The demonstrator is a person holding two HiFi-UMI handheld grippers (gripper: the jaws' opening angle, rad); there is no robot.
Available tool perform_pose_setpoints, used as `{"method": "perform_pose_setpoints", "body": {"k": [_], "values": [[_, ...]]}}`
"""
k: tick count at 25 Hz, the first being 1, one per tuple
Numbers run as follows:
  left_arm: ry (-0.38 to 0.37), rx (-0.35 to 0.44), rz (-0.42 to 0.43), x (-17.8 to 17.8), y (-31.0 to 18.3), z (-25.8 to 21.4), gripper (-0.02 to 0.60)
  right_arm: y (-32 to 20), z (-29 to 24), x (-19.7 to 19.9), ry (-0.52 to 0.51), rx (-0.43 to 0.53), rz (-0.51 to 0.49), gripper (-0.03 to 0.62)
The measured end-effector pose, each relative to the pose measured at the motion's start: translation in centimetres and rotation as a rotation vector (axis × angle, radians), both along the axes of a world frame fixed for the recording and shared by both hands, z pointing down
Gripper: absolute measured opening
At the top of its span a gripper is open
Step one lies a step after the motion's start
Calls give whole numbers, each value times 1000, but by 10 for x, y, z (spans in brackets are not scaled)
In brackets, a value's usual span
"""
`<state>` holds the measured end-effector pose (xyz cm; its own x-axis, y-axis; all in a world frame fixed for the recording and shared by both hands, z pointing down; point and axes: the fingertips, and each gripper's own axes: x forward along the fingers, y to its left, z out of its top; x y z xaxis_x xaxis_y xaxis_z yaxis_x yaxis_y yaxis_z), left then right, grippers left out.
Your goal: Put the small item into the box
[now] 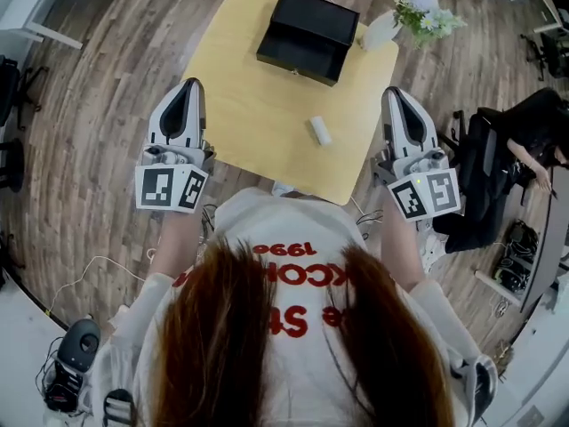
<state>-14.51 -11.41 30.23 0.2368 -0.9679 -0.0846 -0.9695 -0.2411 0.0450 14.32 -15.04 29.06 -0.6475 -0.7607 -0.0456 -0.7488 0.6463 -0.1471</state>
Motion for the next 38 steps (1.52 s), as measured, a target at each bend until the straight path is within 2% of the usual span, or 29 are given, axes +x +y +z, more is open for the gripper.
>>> {"method": "perform_pose_setpoints", "body": {"k": [6, 13, 16, 20, 27, 28, 33, 35, 38], "values": [[5, -20, -10, 8, -18, 8, 8, -22, 4, -3, 0, -11, -31, 6], [11, -49, 59, 16, -43, 15, 8, -24, 26, -6, 11, -84, 28, 6], [0, -68, 90, 17, -53, 25, 8, -20, 56, -13, 58, -155, 48, 6], [-2, -126, 120, 12, -65, 49, 6, -15, 125, -27, 187, -292, 53, 8], [-13, -224, 167, 10, -69, 85, 6, 8, 247, -47, 332, -550, -1, 11], [-15, -237, 170, 9, -70, 89, 8, 12, 262, -51, 357, -582, -14, 23], [-20, -285, 183, 6, -71, 103, 8, 34, 319, -64, 509, -707, -82, 190], [-25, -298, 189, 4, -72, 108, 8, 42, 330, -70, 576, -728, -112, 232], [-37, -306, 198, 5, -76, 111, 6, 50, 342, -72, 676, -742, -145, 256]]}}
